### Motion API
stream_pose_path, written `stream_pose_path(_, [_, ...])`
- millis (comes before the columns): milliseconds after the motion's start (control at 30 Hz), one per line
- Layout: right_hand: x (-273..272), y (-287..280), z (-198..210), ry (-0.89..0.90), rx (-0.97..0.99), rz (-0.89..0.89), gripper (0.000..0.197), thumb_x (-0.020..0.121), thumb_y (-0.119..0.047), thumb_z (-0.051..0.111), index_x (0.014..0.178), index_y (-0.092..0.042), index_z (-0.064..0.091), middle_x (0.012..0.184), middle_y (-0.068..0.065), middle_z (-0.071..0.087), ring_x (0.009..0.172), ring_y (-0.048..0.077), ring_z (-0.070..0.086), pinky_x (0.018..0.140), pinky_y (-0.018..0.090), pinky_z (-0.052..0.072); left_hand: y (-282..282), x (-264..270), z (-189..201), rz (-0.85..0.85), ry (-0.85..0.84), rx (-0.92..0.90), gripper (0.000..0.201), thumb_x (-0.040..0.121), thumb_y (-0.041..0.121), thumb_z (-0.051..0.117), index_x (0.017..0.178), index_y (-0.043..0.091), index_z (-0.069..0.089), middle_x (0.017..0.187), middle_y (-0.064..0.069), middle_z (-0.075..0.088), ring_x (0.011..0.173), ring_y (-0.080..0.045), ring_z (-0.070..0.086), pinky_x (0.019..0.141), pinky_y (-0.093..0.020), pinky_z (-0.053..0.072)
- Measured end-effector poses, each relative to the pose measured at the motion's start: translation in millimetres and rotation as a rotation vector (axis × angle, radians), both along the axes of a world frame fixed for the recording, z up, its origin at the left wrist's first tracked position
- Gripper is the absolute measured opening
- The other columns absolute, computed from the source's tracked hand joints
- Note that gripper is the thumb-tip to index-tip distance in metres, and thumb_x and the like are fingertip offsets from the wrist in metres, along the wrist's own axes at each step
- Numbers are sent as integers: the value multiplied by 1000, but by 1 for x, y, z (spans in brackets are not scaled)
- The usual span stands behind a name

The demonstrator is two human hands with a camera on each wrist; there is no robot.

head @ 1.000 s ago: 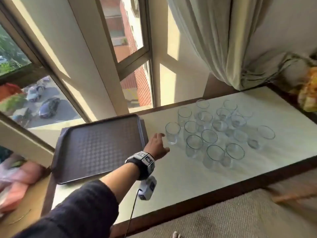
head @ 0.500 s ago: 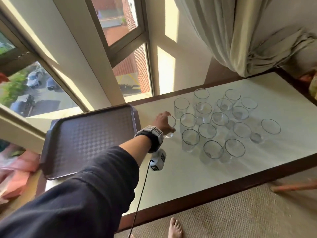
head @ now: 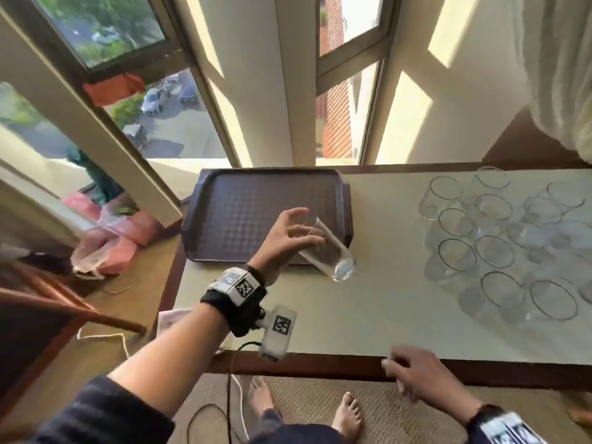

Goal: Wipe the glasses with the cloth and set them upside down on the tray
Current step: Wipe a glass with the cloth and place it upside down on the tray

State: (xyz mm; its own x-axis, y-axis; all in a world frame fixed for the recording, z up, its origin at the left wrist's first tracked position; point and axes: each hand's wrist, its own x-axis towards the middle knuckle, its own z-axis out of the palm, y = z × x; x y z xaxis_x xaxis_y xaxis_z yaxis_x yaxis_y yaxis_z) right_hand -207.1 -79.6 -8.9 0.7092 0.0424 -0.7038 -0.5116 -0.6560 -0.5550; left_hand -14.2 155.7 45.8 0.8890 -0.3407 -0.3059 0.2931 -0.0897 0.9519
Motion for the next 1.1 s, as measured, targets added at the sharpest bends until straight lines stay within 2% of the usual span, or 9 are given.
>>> stream_pose_path(133, [69, 84, 20, -129, -5, 201, 25, 94, -18, 60, 70, -20, 55, 55, -5, 59, 45, 4, 50, 58, 25, 46, 105, -28, -3, 309, 115, -291, 69, 65, 24, 82, 125, 14, 51, 110, -16, 69, 92, -22, 67, 86, -36, 53])
stream_pose_path(300, [131, 207, 9, -359, -133, 506, 7, 92, -25, 61, 97, -19, 62, 95, 0, 63, 93, 20, 60, 79, 31, 45, 217, -44, -10, 607, 239, -490, 35, 71, 50, 73, 96, 25, 75, 101, 2, 67, 79, -8, 61, 67, -26, 46])
stream_pose_path(467, [144, 312, -14, -618, -274, 953, 67, 90, -41, 63, 147, -20, 38, 156, 6, 35, 140, 27, 35, 113, 38, 32, 291, -56, -14, 721, 326, -523, 41, 96, 57, 47, 111, 21, 61, 92, 2, 69, 64, -11, 65, 69, -33, 45])
stream_pose_path(633, [123, 359, -55, -717, -372, 1235, 105, 82, -65, 62, 159, -23, 3, 167, 3, -9, 154, 28, 1, 119, 47, 17, 325, -62, -21, 754, 279, -463, 45, 94, 54, 52, 121, 18, 56, 101, -2, 67, 76, -13, 55, 73, -32, 45])
stream_pose_path(733, [114, 364, -76, -657, -395, 1200, 94, 91, -66, 47, 159, -19, 3, 167, 4, 0, 154, 30, 7, 120, 49, 21, 331, -61, -23, 740, 262, -446, 39, 96, 52, 50, 115, 20, 59, 101, -2, 66, 77, -14, 53, 76, -32, 45])
stream_pose_path(867, [106, 352, -88, -618, -392, 1207, 66, 82, -38, 36, 143, -18, 48, 145, 5, 55, 128, 30, 57, 93, 46, 55, 330, -58, -26, 734, 285, -442, 45, 91, 55, 56, 119, 19, 57, 104, -3, 65, 84, -16, 54, 84, -37, 43])
stream_pose_path(967, [115, 340, -91, -750, -297, 1128, 58, 82, -29, 37, 132, -17, 64, 137, 4, 62, 123, 29, 61, 90, 45, 55, 319, -55, -26, 704, 296, -433, 56, 86, 57, 59, 127, 18, 54, 115, -7, 61, 98, -22, 55, 95, -44, 42])
stream_pose_path(1067, [126, 331, -75, -637, -99, 880, 46, 95, -11, 43, 139, -13, 55, 146, 13, 52, 136, 30, 49, 109, 35, 39, 305, -51, -25, 661, 303, -475, 79, 71, 62, 75, 130, 14, 55, 112, -7, 64, 95, -19, 58, 87, -36, 47])
stream_pose_path(1100, [129, 325, -65, -527, -27, 717, 41, 98, -8, 45, 137, -12, 56, 142, 16, 56, 132, 32, 52, 104, 31, 39, 299, -48, -24, 628, 316, -489, 91, 58, 64, 84, 129, 14, 57, 110, -6, 66, 92, -18, 59, 86, -36, 47])
